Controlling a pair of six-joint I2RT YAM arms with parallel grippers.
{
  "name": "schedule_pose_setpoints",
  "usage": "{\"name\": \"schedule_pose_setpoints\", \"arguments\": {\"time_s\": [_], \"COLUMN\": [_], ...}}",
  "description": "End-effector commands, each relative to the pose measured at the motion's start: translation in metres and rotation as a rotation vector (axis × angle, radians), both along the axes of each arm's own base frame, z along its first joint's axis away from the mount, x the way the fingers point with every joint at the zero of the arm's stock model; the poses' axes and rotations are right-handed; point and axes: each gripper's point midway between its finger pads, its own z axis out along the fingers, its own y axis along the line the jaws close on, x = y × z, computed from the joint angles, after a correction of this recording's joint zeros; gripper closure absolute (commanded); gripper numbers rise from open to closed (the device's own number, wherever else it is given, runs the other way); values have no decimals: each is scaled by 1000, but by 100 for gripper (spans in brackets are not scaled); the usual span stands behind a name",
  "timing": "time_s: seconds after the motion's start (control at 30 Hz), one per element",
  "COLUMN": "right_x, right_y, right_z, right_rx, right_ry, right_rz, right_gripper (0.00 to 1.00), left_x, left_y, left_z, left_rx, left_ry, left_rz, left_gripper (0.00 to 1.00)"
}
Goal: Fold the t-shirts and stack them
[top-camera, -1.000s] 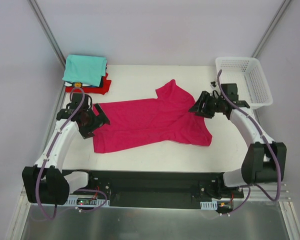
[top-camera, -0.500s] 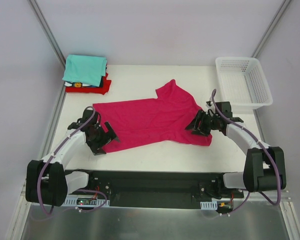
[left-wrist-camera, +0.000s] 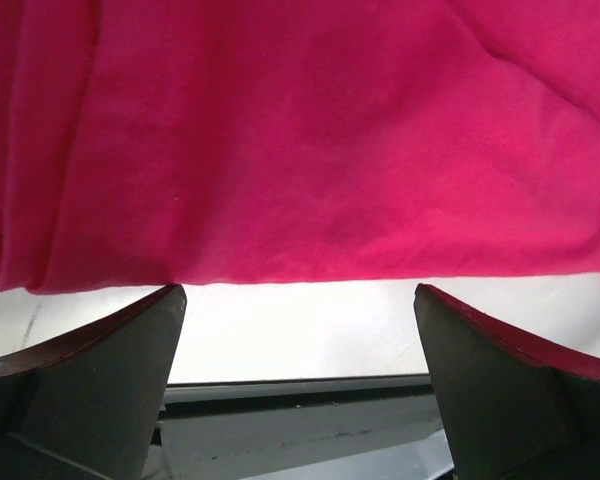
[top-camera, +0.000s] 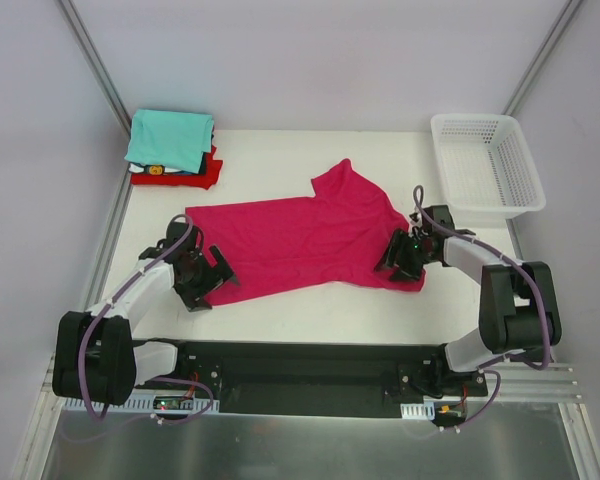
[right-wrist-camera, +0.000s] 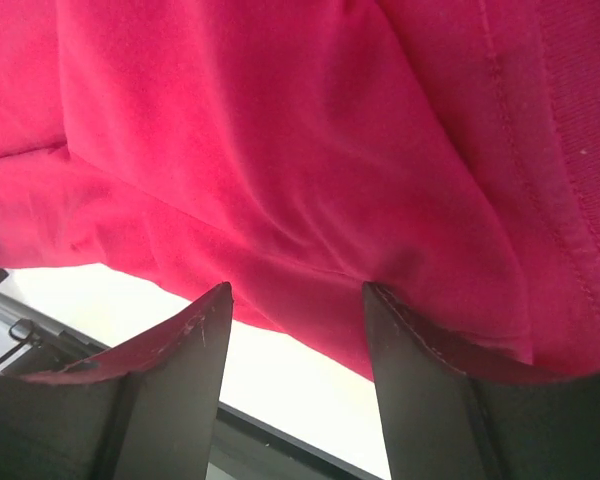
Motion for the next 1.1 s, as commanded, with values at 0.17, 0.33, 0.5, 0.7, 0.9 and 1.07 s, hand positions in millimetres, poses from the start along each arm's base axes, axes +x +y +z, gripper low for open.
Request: {"name": "schedule_pose_setpoints", "arguments": {"time_s": [0.17,0.33,0.5,0.7,0.9,1.07], "right_x": [6,8,10,13,17,22], "right_y": [-54,-86,-95,-102,-74,-25], "right_z": [-5,10,18,28,47,76], "right_rx": [-330,-505,-559,-598,-443,-166], "right_ry": [38,18,7,-25,-69,-130], "right_rz": [-30,-47,-48,-75,-48,-4], "right_gripper": [41,39,39,39,39,38], "left_x": [-17,-22,-25,-27,-21,5], "left_y": [26,30,29,27,17,1], "left_z": [-32,-37,-35,-24,1,52], "left_rx": [158,177,172,152,93,10], "left_ry": [71,88,83,60,14,-117], "left_rz": [2,11,14,25,35,17], "left_gripper": [2,1,1,1,1,1]}}
